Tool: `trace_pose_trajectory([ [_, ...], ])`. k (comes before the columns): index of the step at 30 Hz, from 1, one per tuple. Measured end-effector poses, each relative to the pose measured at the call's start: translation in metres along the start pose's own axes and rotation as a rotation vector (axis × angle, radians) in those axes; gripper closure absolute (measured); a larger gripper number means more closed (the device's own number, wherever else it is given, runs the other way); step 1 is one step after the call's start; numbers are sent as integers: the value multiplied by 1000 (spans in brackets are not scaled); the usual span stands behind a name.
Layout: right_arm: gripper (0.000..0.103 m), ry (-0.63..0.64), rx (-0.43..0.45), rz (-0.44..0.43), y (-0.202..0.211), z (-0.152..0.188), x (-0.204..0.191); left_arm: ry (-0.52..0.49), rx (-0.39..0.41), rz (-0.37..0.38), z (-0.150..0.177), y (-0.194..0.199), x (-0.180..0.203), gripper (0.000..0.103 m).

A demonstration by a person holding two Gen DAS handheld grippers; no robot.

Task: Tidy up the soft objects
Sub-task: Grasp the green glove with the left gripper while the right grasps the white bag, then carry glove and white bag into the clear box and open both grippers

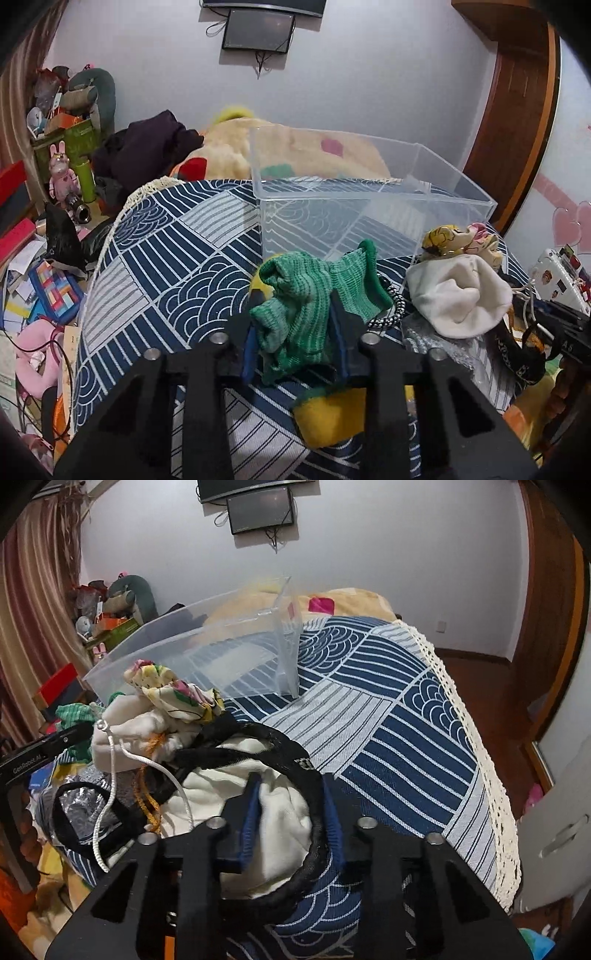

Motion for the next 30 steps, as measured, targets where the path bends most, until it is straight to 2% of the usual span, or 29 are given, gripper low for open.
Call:
trace_pose_trajectory([
  [4,84,1,58,29,12,-12,2,-24,38,13,-4,16,6,80],
  [14,86,-5,207,36,49,-52,-7,-63,139,73,-24,53,26,81],
  [23,86,19,313,5,61,-91,-27,1,180,170,-59,57,18,81],
  [27,86,42,345,-15,55,-110,-42,12,192,187,-79,54,16,81],
  [30,86,63,368,-21,48,-124,-53,0,208,166,-94,50,15,81],
])
Point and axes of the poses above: each gripper's, at about its wrist camera, not at the fingertips, and y roughly against the way its jaws point, x to its right, z to its underside, the point moved 8 cm from there along -y, roughly the way its jaws point, and after that the axes turned 6 degrees about -y, right-handed, at the moved point
